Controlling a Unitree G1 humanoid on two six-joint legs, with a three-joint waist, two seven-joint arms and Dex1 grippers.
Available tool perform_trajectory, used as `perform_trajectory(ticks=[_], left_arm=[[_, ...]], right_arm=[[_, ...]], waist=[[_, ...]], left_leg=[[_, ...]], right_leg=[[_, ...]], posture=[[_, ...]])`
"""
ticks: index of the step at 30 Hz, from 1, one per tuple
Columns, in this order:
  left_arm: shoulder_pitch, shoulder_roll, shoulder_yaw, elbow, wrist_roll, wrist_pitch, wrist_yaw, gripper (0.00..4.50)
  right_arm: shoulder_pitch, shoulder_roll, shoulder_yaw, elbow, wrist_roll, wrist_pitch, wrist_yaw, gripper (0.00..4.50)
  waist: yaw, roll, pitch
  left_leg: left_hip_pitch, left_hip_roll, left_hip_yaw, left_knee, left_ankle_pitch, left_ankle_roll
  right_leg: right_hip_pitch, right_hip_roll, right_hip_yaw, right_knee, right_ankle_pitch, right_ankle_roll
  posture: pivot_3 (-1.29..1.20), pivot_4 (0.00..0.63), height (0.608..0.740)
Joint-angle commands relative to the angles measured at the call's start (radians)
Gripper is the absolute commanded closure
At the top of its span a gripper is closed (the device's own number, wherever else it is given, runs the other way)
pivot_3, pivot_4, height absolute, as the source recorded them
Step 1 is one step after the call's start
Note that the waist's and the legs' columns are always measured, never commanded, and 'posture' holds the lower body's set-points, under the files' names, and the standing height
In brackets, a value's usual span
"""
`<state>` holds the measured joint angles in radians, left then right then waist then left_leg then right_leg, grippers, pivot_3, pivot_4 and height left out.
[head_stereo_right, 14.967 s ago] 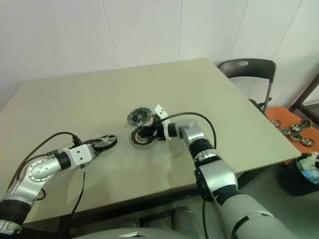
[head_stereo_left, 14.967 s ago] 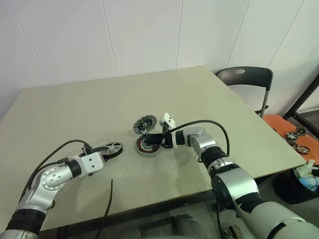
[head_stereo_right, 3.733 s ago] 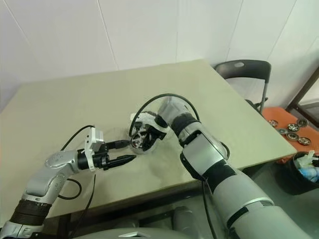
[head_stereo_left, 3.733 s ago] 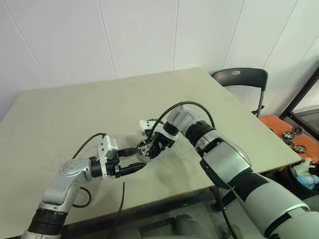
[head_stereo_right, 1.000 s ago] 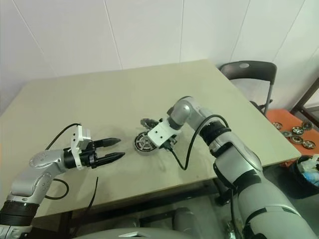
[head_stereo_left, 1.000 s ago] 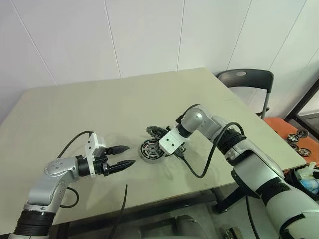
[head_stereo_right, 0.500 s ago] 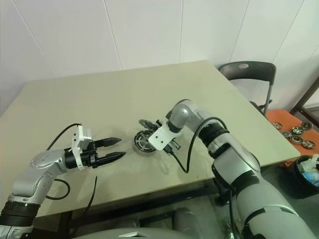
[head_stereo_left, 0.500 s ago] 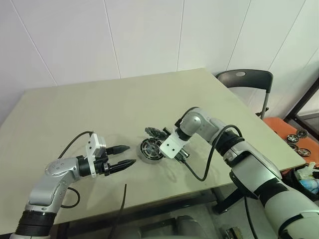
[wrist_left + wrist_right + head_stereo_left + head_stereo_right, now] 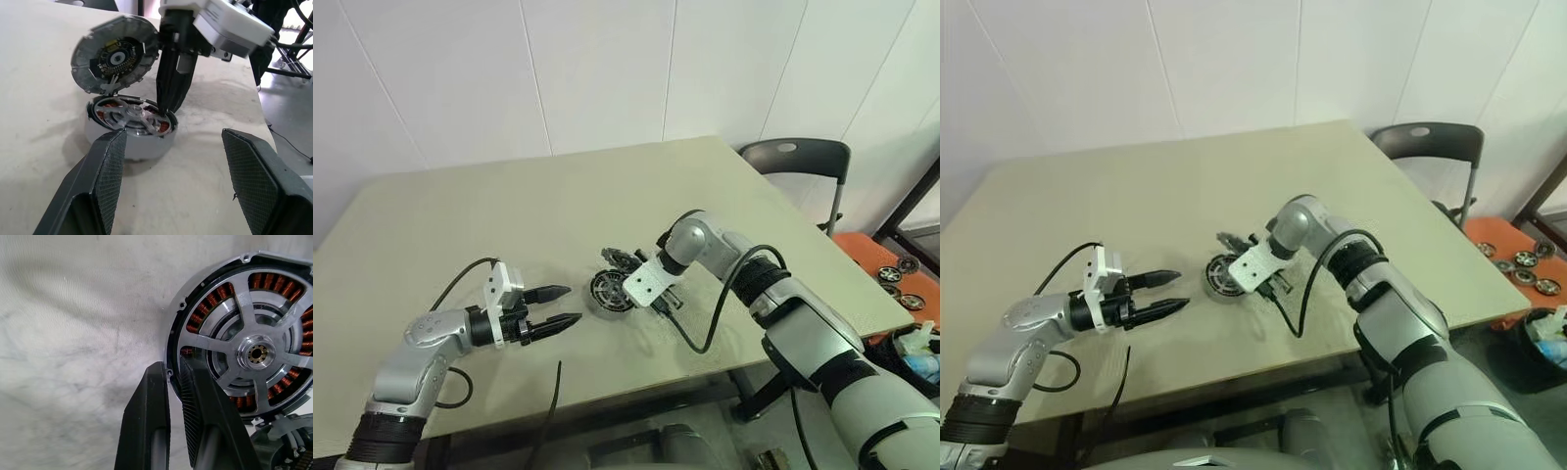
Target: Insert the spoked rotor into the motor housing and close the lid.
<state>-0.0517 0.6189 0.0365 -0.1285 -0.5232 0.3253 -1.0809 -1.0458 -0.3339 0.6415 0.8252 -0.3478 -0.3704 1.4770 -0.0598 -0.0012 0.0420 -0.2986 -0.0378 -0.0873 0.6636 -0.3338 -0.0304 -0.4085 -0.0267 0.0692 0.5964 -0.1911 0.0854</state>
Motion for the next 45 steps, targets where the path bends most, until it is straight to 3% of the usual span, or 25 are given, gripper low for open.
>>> perform_trajectory(ticks=[1, 12, 17, 20, 24, 28, 40, 43, 45], left_arm=[[-0.029, -0.003, 0.001, -0.006, 0.003, -0.015, -0.005, 1.18], [-0.074, -0.03, -0.028, 0.049, 0.021, -0.034, -0.024, 1.18], [-0.085, -0.043, -0.033, 0.062, 0.029, -0.04, -0.03, 1.18], [-0.088, -0.046, -0.033, 0.063, 0.032, -0.041, -0.03, 1.18], [-0.075, -0.046, -0.028, 0.053, 0.029, -0.042, -0.023, 1.18], [-0.047, -0.052, -0.023, 0.027, 0.026, -0.041, -0.006, 1.18], [-0.01, -0.057, -0.011, -0.01, 0.018, -0.041, 0.033, 1.18], [-0.003, -0.056, -0.01, -0.016, 0.016, -0.04, 0.037, 1.18], [0.0, -0.055, -0.009, -0.018, 0.016, -0.04, 0.038, 1.18]], right_arm=[[-0.032, -0.065, -0.012, 0.015, -0.011, 0.12, 0.103, 4.42], [-0.081, -0.196, 0.034, 0.108, -0.118, 0.024, 0.061, 4.42], [-0.063, -0.178, 0.013, 0.054, -0.056, 0.074, 0.133, 4.42], [-0.061, -0.155, 0.085, -0.037, 0.109, 0.276, 0.137, 4.42], [-0.102, -0.074, 0.148, -0.165, 0.345, 0.742, 0.137, 4.42], [-0.137, 0.044, 0.1, -0.085, 0.313, 0.967, 0.131, 4.42], [-0.07, 0.118, 0.102, -0.042, 0.165, 0.866, 0.076, 4.42], [-0.062, 0.141, 0.067, -0.03, 0.161, 0.859, 0.042, 4.42], [-0.06, 0.147, 0.06, -0.027, 0.151, 0.837, 0.039, 3.7]], waist=[[0.013, 0.0, 0.0], [0.045, 0.0, 0.0], [0.042, 0.0, 0.0], [0.04, 0.0, 0.0], [0.031, 0.0, 0.0], [0.002, -0.001, -0.001], [-0.023, -0.006, -0.005], [-0.037, -0.007, -0.005], [-0.045, -0.007, -0.005]], left_leg=[[-0.001, 0.0, 0.0, 0.0, 0.0, 0.0], [-0.005, -0.003, 0.001, 0.0, 0.0, 0.0], [-0.005, -0.003, 0.001, 0.0, 0.0, 0.0], [-0.005, -0.002, 0.0, -0.001, 0.0, 0.0], [-0.006, -0.001, 0.0, -0.002, 0.0, 0.0], [-0.005, 0.001, 0.0, -0.004, 0.0, 0.0], [-0.001, 0.002, 0.001, -0.004, 0.0, 0.0], [0.011, 0.002, 0.001, -0.004, 0.0, 0.0], [0.012, 0.002, 0.001, -0.004, 0.0, 0.0]], right_leg=[[0.0, -0.001, 0.0, -0.001, 0.0, 0.0], [-0.001, -0.003, 0.0, -0.003, -0.002, 0.003], [-0.001, -0.002, 0.0, -0.003, -0.002, 0.003], [-0.002, -0.002, 0.0, -0.003, 0.0, 0.0], [-0.006, -0.001, 0.0, -0.001, 0.001, -0.001], [-0.01, 0.0, -0.001, 0.001, 0.001, -0.002], [-0.002, 0.001, -0.002, 0.002, -0.001, 0.002], [0.005, 0.001, -0.002, 0.001, -0.001, 0.001], [0.007, 0.001, -0.002, 0.001, -0.001, 0.001]], posture=[[0.0, 0.0, 0.74], [0.0, 0.0, 0.74], [0.0, 0.0, 0.74], [0.0, 0.0, 0.74], [0.0, 0.0, 0.74], [0.0, 0.0, 0.74], [0.0, 0.0, 0.74], [0.0, 0.0, 0.74], [0.0, 0.0, 0.74]])
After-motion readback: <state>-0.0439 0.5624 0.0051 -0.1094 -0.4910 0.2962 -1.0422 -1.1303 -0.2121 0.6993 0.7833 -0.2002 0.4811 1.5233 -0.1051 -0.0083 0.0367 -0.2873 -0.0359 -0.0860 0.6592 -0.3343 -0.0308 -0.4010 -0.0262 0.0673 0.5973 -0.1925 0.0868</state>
